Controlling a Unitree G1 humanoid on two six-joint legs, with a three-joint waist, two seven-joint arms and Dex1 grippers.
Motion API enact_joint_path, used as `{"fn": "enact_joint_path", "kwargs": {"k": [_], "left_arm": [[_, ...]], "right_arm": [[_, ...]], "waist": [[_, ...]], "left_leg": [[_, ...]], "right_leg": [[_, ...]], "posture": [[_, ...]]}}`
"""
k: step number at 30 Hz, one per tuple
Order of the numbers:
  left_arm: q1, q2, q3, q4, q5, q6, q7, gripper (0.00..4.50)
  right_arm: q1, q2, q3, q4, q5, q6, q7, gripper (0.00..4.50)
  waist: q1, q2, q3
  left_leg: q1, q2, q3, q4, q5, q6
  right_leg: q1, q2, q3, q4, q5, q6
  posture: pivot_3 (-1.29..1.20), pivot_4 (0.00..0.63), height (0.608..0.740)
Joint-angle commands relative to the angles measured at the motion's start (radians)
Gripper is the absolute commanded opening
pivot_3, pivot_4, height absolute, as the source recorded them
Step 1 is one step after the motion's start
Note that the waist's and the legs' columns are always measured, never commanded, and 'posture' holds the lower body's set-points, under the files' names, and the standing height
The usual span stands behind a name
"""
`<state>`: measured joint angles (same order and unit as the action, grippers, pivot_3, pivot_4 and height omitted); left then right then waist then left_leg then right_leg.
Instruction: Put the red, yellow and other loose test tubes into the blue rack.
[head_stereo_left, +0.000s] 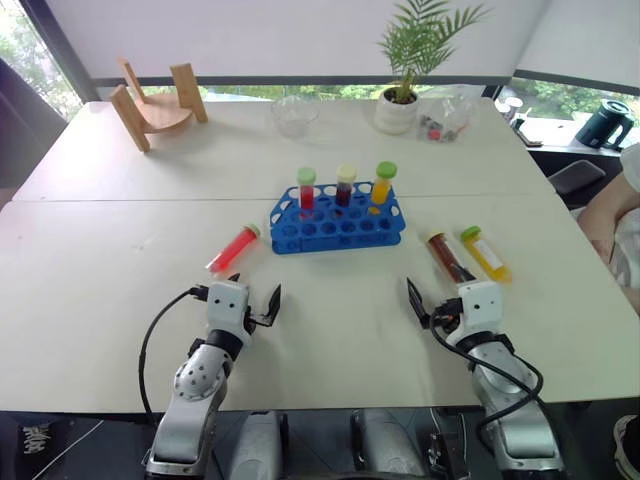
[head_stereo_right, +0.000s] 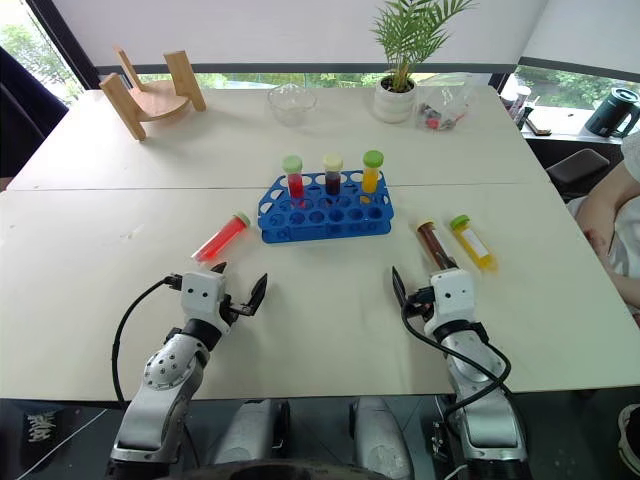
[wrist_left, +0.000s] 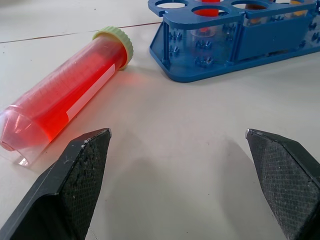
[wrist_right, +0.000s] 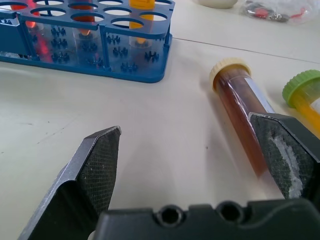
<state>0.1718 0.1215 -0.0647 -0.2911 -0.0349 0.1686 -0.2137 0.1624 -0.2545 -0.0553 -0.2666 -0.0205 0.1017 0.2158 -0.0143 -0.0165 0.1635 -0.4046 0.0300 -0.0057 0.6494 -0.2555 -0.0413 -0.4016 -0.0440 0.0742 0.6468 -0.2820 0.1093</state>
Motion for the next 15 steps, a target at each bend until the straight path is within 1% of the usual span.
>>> {"fn": "enact_joint_path", "kwargs": {"k": [1,15], "left_arm": [[0.011,0.0,-0.005,-0.018,-0.013,-0.011,-0.005,4.45],[0.003,0.001,-0.002,-0.02,-0.038,0.002,-0.012,4.45]], "right_arm": [[0.006,0.002,-0.003,-0.052,0.009,-0.005,0.001,4.5],[0.011,0.005,-0.006,-0.049,0.007,-0.008,-0.011,4.5]], "waist": [[0.0,0.0,0.0],[0.0,0.0,0.0]], "left_leg": [[0.0,0.0,0.0,0.0,0.0,0.0],[0.0,0.0,0.0,0.0,0.0,0.0]], "right_leg": [[0.0,0.0,0.0,0.0,0.0,0.0],[0.0,0.0,0.0,0.0,0.0,0.0]], "posture": [[0.0,0.15,0.74],[0.0,0.15,0.74]]}}
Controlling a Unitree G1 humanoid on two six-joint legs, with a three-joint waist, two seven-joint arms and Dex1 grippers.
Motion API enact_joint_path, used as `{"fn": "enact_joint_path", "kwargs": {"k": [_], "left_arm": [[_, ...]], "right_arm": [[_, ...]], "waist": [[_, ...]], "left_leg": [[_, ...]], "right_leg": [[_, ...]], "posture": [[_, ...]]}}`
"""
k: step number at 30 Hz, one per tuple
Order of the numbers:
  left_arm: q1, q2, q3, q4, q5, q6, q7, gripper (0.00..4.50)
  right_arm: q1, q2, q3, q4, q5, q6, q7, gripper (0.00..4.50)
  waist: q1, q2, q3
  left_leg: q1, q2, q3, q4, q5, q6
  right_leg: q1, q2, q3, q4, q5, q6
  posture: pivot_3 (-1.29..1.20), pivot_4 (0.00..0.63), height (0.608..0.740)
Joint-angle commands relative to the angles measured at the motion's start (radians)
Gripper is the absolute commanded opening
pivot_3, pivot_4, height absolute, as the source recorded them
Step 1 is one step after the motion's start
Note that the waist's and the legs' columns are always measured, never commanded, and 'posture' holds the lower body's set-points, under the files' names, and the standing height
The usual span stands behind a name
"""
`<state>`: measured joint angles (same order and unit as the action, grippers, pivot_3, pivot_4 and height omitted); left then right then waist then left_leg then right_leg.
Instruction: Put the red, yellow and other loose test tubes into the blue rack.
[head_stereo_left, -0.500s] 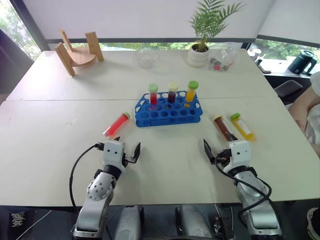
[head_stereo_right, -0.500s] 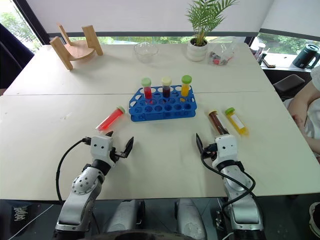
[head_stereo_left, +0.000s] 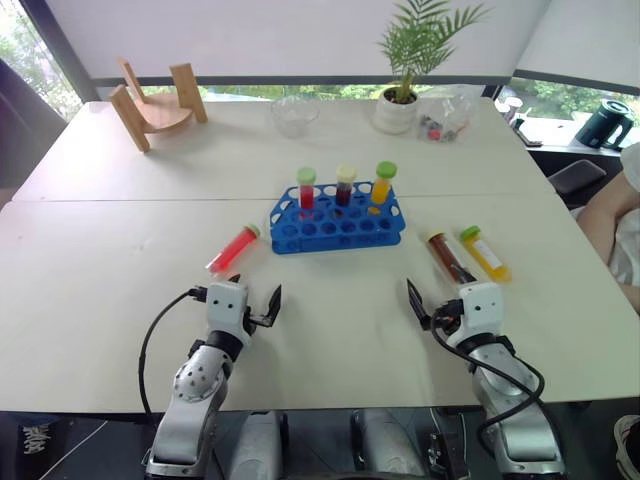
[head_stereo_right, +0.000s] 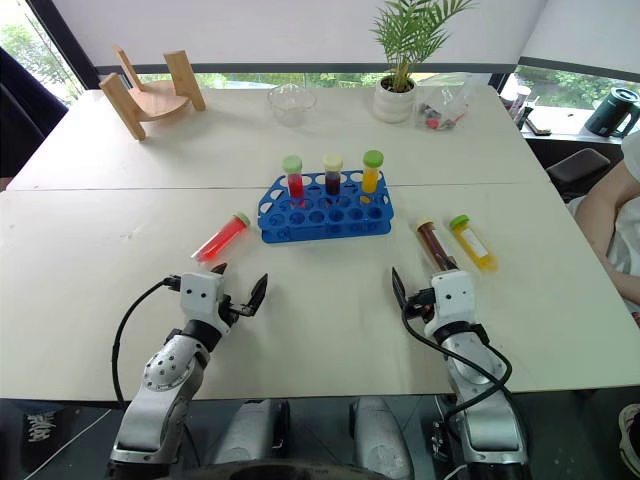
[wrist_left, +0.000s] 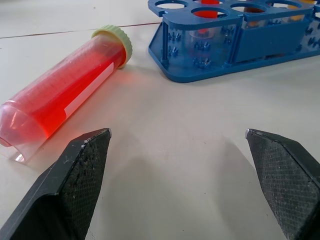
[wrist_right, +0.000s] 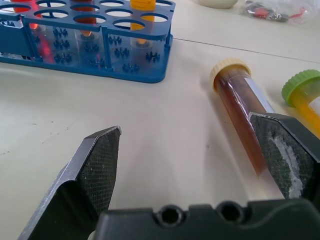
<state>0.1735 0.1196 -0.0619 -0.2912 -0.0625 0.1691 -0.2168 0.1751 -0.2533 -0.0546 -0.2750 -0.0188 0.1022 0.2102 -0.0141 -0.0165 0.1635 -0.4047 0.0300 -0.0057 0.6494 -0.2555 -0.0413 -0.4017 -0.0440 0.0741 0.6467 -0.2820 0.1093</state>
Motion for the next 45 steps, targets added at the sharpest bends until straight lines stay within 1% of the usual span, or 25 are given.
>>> {"fn": "enact_joint_path", "kwargs": {"k": [1,12,14,16,18,21,24,25,26,27,28,30,32,33,37,39,42,45], "left_arm": [[0.001,0.003,-0.006,-0.019,-0.011,0.002,-0.009,4.45],[-0.005,0.002,-0.016,-0.017,-0.011,0.004,-0.007,4.45],[-0.012,0.01,-0.016,-0.02,-0.009,0.008,-0.013,4.45],[-0.029,0.032,-0.009,-0.036,-0.024,0.029,-0.039,4.45],[-0.053,0.075,-0.005,-0.076,-0.066,0.064,-0.104,4.45],[-0.099,0.166,0.026,-0.149,-0.178,0.172,-0.222,4.45],[-0.19,0.322,0.104,-0.208,-0.358,0.308,-0.392,4.45],[-0.225,0.391,0.129,-0.221,-0.415,0.354,-0.457,4.45],[-0.248,0.437,0.142,-0.226,-0.451,0.383,-0.495,4.45],[-0.281,0.506,0.164,-0.221,-0.5,0.413,-0.566,4.45],[-0.311,0.565,0.18,-0.211,-0.538,0.438,-0.626,4.45],[-0.368,0.668,0.205,-0.183,-0.596,0.456,-0.744,4.45],[-0.417,0.744,0.205,-0.157,-0.618,0.458,-0.831,4.45],[-0.442,0.768,0.201,-0.147,-0.634,0.465,-0.864,4.45],[-0.509,0.8,0.182,-0.118,-0.649,0.471,-0.926,4.45],[-0.531,0.8,0.179,-0.115,-0.647,0.472,-0.938,4.45],[-0.548,0.801,0.184,-0.12,-0.655,0.482,-0.944,4.45],[-0.555,0.803,0.187,-0.127,-0.654,0.481,-0.942,4.45]], "right_arm": [[-0.001,0.004,-0.007,-0.042,0.006,-0.008,-0.006,4.5],[-0.006,-0.01,-0.011,-0.057,0.006,-0.003,0.002,4.5],[-0.01,-0.027,-0.013,-0.076,0.007,0.006,0.019,4.5],[-0.023,-0.046,-0.028,-0.114,0.027,0.052,0.039,4.5],[-0.056,-0.091,-0.045,-0.161,0.053,0.114,0.081,4.5],[-0.141,-0.168,-0.099,-0.224,0.12,0.316,0.126,4.5],[-0.305,-0.337,-0.15,-0.227,0.203,0.584,0.23,4.5],[-0.374,-0.401,-0.162,-0.207,0.248,0.7,0.271,4.5],[-0.42,-0.441,-0.167,-0.191,0.279,0.778,0.295,4.5],[-0.497,-0.498,-0.161,-0.146,0.3,0.845,0.328,4.5],[-0.573,-0.547,-0.148,-0.097,0.321,0.929,0.355,4.5],[-0.731,-0.666,-0.062,0.012,0.35,1.09,0.434,4.5],[-0.878,-0.731,0.02,0.144,0.374,1.18,0.51,4.5],[-0.938,-0.76,0.084,0.211,0.368,1.187,0.556,4.5],[-1.093,-0.805,0.311,0.43,0.289,1.136,0.686,4.5],[-1.144,-0.798,0.402,0.548,0.234,1.072,0.742,4.5],[-1.199,-0.768,0.49,0.713,0.163,0.979,0.809,4.5],[-1.232,-0.737,0.533,0.836,0.104,0.9,0.861,4.5]], "waist": [[0.0,0.0,0.0],[0.0,0.0,0.0],[0.0,0.0,0.0],[0.0,0.0,0.0],[-0.002,0.0,0.0],[-0.003,0.0,0.001],[-0.004,0.0,0.002],[-0.004,0.001,0.003],[-0.004,0.001,0.003],[-0.005,0.001,0.003],[-0.006,0.001,0.004],[-0.006,0.002,0.006],[-0.006,0.002,0.007],[-0.006,0.002,0.007],[-0.006,0.001,0.008],[-0.006,0.001,0.009],[-0.006,0.001,0.012],[-0.008,0.002,0.014]], "left_leg": [[0.0,0.0,0.0,0.0,0.0,0.0],[0.0,0.0,0.0,0.0,0.0,0.0],[0.0,0.0,0.0,0.0,0.0,0.0],[0.0,0.0,0.0,0.0,0.0,0.0],[-0.001,0.0,0.0,0.0,0.0,0.0],[-0.001,0.0,0.0,0.0,0.0,0.0],[-0.001,0.001,0.0,0.0,0.0,0.0],[-0.001,0.001,0.0,0.0,0.0,0.0],[-0.002,0.001,0.0,0.0,0.0,0.0],[-0.002,0.001,0.0,0.0,0.0,0.0],[-0.002,0.001,0.0,0.0,0.0,0.0],[-0.002,0.001,0.0,-0.002,0.0,0.0],[-0.003,0.001,0.001,-0.002,0.0,0.001],[-0.003,0.001,0.001,-0.003,-0.001,0.002],[-0.004,0.001,0.002,-0.003,-0.003,0.006],[-0.006,0.001,0.003,-0.003,-0.003,0.006],[-0.006,0.0,0.003,-0.003,-0.003,0.006],[-0.006,0.001,0.003,-0.002,-0.003,0.006]], "right_leg": [[0.0,0.0,0.0,0.0,0.0,0.0],[0.0,0.0,0.0,0.0,0.0,0.0],[0.0,0.0,0.0,0.0,0.0,0.0],[0.0,0.0,0.0,0.0,0.0,0.0],[-0.001,0.0,0.0,0.0,0.0,0.0],[-0.001,0.0,0.0,0.0,0.0,0.0],[-0.001,0.001,0.0,0.001,0.0,0.0],[-0.002,0.001,0.0,0.001,0.0,0.0],[-0.003,0.001,0.0,0.001,0.0,-0.001],[-0.003,0.001,0.0,0.001,0.0,-0.001],[-0.003,0.001,-0.001,0.001,0.0,-0.001],[-0.004,0.001,-0.001,0.0,0.0,-0.001],[-0.006,0.0,0.0,0.0,0.0,-0.001],[-0.006,0.0,-0.001,-0.002,0.0,-0.001],[-0.006,0.0,-0.001,-0.002,-0.001,-0.001],[-0.007,-0.001,-0.001,-0.002,-0.001,0.0],[-0.008,-0.001,-0.001,-0.002,0.0,0.002],[-0.009,0.0,-0.001,-0.001,0.001,0.003]], "posture": [[0.0,0.15,0.74],[0.0,0.15,0.74],[0.0,0.15,0.74],[0.0,0.15,0.74],[0.0,0.15,0.74],[0.0,0.15,0.74],[0.0,0.15,0.74],[0.0,0.15,0.74],[0.0,0.15,0.74],[0.0,0.15,0.74],[0.0,0.15,0.74],[0.0,0.15,0.74],[0.0,0.15,0.74],[0.0,0.15,0.74],[0.0,0.15,0.74],[0.0,0.15,0.74],[0.0,0.15,0.74],[0.0,0.15,0.74]]}}
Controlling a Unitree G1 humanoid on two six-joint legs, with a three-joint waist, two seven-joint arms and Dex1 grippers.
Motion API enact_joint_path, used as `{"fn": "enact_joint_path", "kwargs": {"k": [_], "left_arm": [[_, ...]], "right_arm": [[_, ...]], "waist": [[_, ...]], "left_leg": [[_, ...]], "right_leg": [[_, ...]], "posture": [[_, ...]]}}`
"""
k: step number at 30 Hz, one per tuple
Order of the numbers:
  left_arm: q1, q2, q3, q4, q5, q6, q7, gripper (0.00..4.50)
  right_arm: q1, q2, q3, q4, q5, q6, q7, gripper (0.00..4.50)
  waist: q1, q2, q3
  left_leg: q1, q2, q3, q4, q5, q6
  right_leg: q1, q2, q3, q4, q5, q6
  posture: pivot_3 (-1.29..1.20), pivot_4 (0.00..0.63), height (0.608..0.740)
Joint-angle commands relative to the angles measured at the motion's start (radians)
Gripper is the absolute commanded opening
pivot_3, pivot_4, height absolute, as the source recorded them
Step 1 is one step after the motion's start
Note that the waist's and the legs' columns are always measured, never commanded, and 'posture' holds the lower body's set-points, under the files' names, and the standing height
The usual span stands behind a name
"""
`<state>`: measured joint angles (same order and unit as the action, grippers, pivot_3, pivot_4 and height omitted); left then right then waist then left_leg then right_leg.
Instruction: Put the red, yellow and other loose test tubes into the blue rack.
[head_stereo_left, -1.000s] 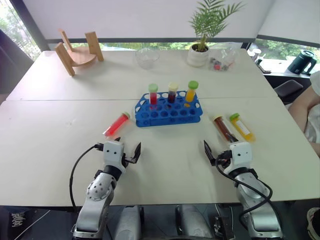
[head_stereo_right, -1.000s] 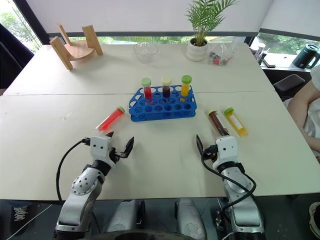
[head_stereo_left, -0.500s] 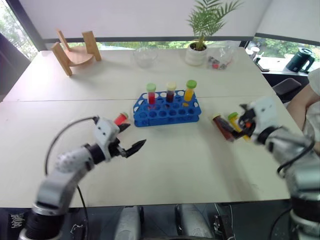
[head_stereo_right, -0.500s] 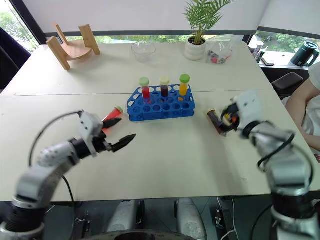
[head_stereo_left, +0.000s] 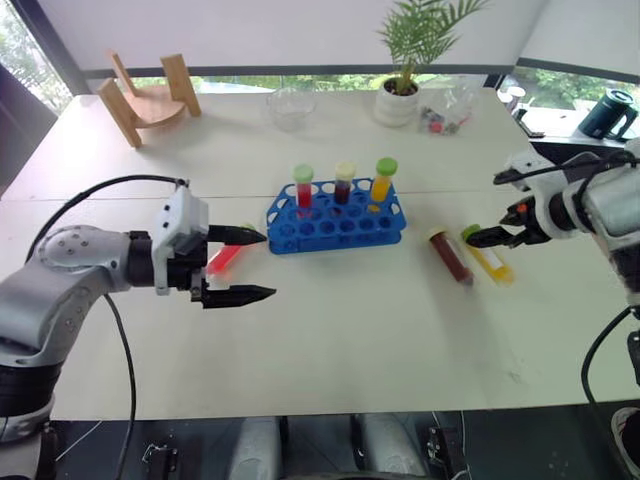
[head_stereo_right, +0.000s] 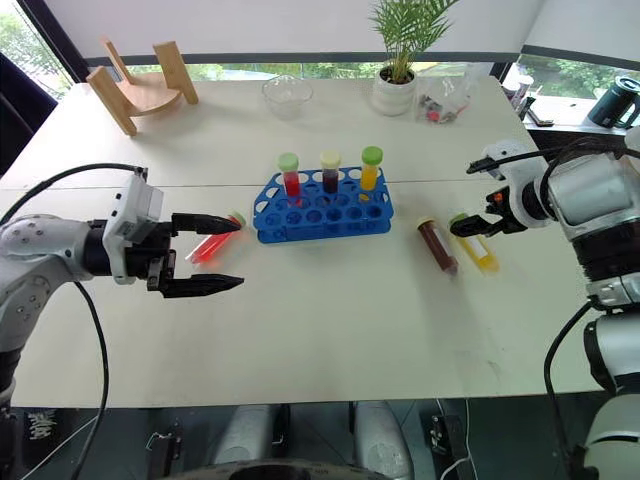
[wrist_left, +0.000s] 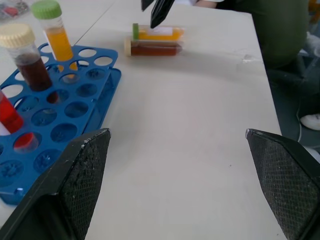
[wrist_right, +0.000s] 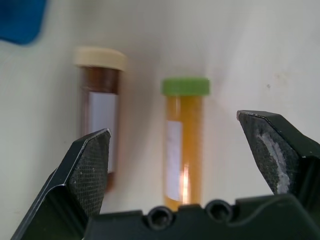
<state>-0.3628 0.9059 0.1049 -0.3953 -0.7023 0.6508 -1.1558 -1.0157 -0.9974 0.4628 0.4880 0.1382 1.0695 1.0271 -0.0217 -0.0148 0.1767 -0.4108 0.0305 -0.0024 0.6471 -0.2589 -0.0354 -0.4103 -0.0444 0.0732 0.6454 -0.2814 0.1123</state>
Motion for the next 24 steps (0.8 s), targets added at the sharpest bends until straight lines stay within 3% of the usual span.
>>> {"fn": "enact_joint_path", "kwargs": {"k": [1,10,17,18,21,24], "left_arm": [[-0.02,0.016,0.023,-0.026,-0.016,0.0,0.001,4.45],[-0.016,0.019,0.041,-0.042,-0.015,-0.004,0.034,4.45],[-0.009,0.025,0.049,-0.05,-0.014,-0.007,0.052,4.5],[-0.005,0.027,0.053,-0.051,-0.013,-0.007,0.054,4.5],[0.006,0.033,0.08,-0.052,-0.02,-0.001,0.07,4.5],[0.026,0.035,0.107,-0.06,-0.026,0.005,0.091,4.5]], "right_arm": [[-0.051,0.021,0.026,0.113,-0.07,-0.093,0.061,4.5],[-0.083,0.159,0.027,0.387,-0.198,-0.275,0.104,4.5],[-0.133,0.196,-0.019,0.494,-0.253,-0.32,0.108,1.16],[-0.144,0.192,-0.032,0.491,-0.253,-0.306,0.114,0.86],[-0.178,0.163,-0.1,0.412,-0.238,-0.275,0.075,0.83],[-0.145,0.139,-0.219,0.146,-0.162,-0.162,0.072,0.83]], "waist": [[-0.002,0.0,0.001],[-0.021,0.0,0.002],[-0.024,0.0,0.002],[-0.024,0.0,0.002],[-0.023,0.002,0.004],[-0.024,0.008,0.008]], "left_leg": [[0.0,0.0,0.0,0.0,0.0,0.0],[0.0,0.0,-0.001,0.001,0.0,0.0],[0.002,0.0,-0.001,0.001,0.0,-0.001],[0.002,0.0,-0.001,0.001,0.0,-0.001],[0.002,0.0,-0.001,0.001,0.0,-0.001],[0.001,0.0,-0.001,0.001,0.0,-0.001]], "right_leg": [[0.0,0.0,0.0,0.0,0.0,0.0],[0.0,0.001,0.0,0.002,0.0,0.001],[0.002,0.001,0.0,0.003,0.001,0.001],[0.002,0.001,0.0,0.003,0.001,0.001],[0.001,0.001,0.0,0.003,0.001,0.001],[0.0,0.0,0.0,0.004,0.001,0.001]], "posture": [[0.0,0.15,0.74],[0.0,0.15,0.74],[0.0,0.15,0.74],[0.0,0.15,0.74],[0.0,0.15,0.74],[0.0,0.15,0.74]]}}
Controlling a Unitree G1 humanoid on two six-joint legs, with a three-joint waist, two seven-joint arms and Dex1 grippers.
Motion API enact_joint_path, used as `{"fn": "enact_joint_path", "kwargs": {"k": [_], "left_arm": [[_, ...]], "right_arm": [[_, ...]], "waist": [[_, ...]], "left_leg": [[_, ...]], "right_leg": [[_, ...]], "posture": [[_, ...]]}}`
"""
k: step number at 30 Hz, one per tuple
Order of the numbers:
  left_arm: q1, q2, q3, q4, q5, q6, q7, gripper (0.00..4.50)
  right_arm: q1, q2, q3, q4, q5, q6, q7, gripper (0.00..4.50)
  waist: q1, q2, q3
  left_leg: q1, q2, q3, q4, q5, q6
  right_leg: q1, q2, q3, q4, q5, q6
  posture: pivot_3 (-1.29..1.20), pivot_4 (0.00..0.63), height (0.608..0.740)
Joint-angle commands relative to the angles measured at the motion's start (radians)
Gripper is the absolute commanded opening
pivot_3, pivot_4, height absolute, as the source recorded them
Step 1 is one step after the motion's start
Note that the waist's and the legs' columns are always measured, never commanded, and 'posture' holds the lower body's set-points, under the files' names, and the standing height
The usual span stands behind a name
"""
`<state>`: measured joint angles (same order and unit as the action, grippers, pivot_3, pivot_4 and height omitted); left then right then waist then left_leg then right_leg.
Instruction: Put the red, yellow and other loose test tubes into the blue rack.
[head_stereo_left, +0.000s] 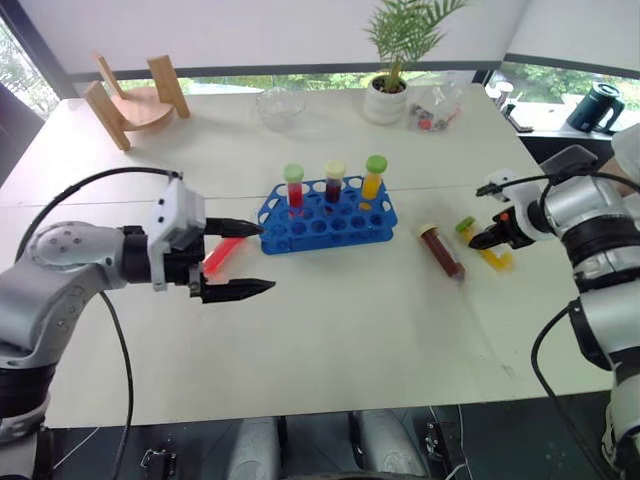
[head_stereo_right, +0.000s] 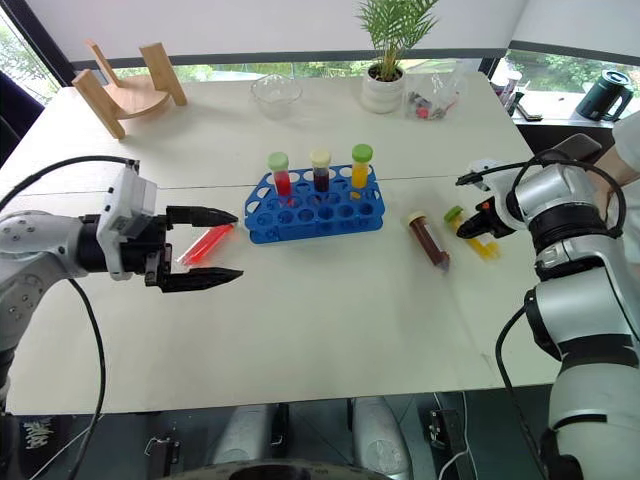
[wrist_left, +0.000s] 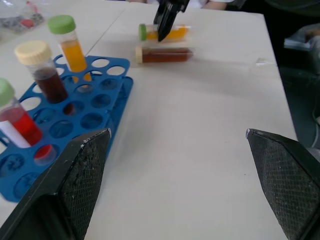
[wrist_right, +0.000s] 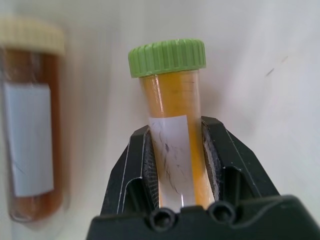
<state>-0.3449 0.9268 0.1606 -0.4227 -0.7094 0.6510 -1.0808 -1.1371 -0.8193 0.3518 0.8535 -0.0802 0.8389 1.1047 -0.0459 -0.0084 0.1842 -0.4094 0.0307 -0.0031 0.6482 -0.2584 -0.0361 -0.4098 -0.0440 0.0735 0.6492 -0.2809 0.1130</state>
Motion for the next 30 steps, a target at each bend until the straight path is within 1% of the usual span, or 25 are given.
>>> {"fn": "enact_joint_path", "kwargs": {"k": [1,3,4,6,7,10,11,13,16,20,23,30], "left_arm": [[0.014,0.014,0.059,-0.037,-0.022,0.008,0.023,4.5],[0.023,0.01,0.068,-0.043,-0.025,0.011,0.038,4.5],[0.025,0.008,0.069,-0.046,-0.027,0.012,0.046,4.5],[0.026,0.002,0.07,-0.053,-0.036,0.02,0.061,4.5],[0.027,0.002,0.069,-0.056,-0.037,0.022,0.066,4.5],[0.024,0.0,0.065,-0.056,-0.042,0.026,0.078,4.5],[0.02,-0.002,0.061,-0.056,-0.042,0.026,0.082,4.5],[0.009,-0.007,0.052,-0.058,-0.044,0.029,0.093,4.5],[-0.008,-0.011,0.043,-0.063,-0.051,0.036,0.105,4.5],[-0.021,-0.011,0.038,-0.06,-0.055,0.039,0.111,4.5],[-0.026,-0.011,0.037,-0.063,-0.058,0.042,0.114,4.5],[-0.026,-0.01,0.039,-0.07,-0.066,0.048,0.126,4.5]], "right_arm": [[0.024,-0.025,-0.194,-0.357,0.106,0.083,-0.039,0.83],[0.127,0.047,-0.371,-0.617,0.202,0.151,-0.125,0.83],[0.184,0.088,-0.435,-0.741,0.237,0.178,-0.163,0.83],[0.303,0.243,-0.581,-0.964,0.335,0.114,-0.255,0.83],[0.35,0.332,-0.642,-1.042,0.37,0.084,-0.322,0.83],[0.442,0.541,-0.712,-1.146,0.428,-0.032,-0.475,0.83],[0.476,0.591,-0.7,-1.149,0.425,-0.112,-0.501,0.83],[0.54,0.65,-0.655,-1.116,0.393,-0.285,-0.517,0.83],[0.603,0.683,-0.6,-1.0,0.349,-0.489,-0.526,0.83],[0.621,0.681,-0.561,-0.843,0.324,-0.655,-0.53,0.83],[0.604,0.677,-0.549,-0.738,0.324,-0.74,-0.529,0.83],[0.58,0.658,-0.512,-0.59,0.323,-0.838,-0.517,0.83]], "waist": [[0.001,0.002,0.001],[0.001,0.001,0.001],[0.002,0.0,0.0],[0.002,-0.001,-0.001],[0.003,-0.001,0.0],[0.004,-0.001,0.0],[0.004,-0.001,0.0],[0.004,-0.002,0.0],[0.003,-0.003,-0.001],[0.0,-0.002,-0.001],[-0.002,-0.002,-0.001],[-0.001,-0.002,0.0]], "left_leg": [[0.0,0.0,0.0,0.0,0.0,0.0],[0.0,0.001,-0.002,-0.001,0.0,0.0],[0.0,0.001,-0.003,-0.002,0.0,0.0],[0.0,0.002,-0.006,-0.002,0.0,0.0],[0.0,0.003,-0.006,-0.001,0.0,0.0],[-0.001,0.001,-0.005,0.0,0.001,-0.001],[-0.001,0.0,-0.005,0.0,0.001,-0.002],[-0.001,-0.001,-0.004,0.001,0.002,-0.004],[0.0,-0.001,-0.004,0.001,0.002,-0.004],[0.001,0.0,-0.004,0.0,0.002,-0.004],[0.001,0.0,-0.004,-0.001,0.002,-0.004],[0.001,0.001,-0.004,0.0,0.002,-0.004]], "right_leg": [[0.0,0.0,0.0,0.0,0.0,0.0],[-0.001,0.002,0.0,0.0,0.0,0.0],[-0.001,0.003,-0.001,0.0,0.0,0.0],[0.001,0.004,-0.002,0.0,-0.001,-0.001],[0.001,0.005,-0.003,0.001,-0.001,-0.001],[0.001,0.002,-0.002,0.003,0.0,0.0],[0.001,0.001,-0.002,0.003,0.0,0.0],[0.002,0.0,-0.002,0.003,0.001,0.002],[0.003,0.0,-0.002,0.002,0.001,0.002],[0.003,0.001,-0.002,0.002,0.001,0.002],[0.002,0.002,-0.002,0.003,0.001,0.002],[0.002,0.002,-0.001,0.003,0.001,0.001]], "posture": [[0.0,0.15,0.74],[0.0,0.15,0.74],[0.0,0.15,0.74],[0.0,0.15,0.74],[0.0,0.15,0.74],[0.0,0.15,0.74],[0.0,0.15,0.74],[0.0,0.15,0.74],[0.0,0.15,0.74],[0.0,0.15,0.74],[0.0,0.15,0.74],[0.0,0.15,0.74]]}}
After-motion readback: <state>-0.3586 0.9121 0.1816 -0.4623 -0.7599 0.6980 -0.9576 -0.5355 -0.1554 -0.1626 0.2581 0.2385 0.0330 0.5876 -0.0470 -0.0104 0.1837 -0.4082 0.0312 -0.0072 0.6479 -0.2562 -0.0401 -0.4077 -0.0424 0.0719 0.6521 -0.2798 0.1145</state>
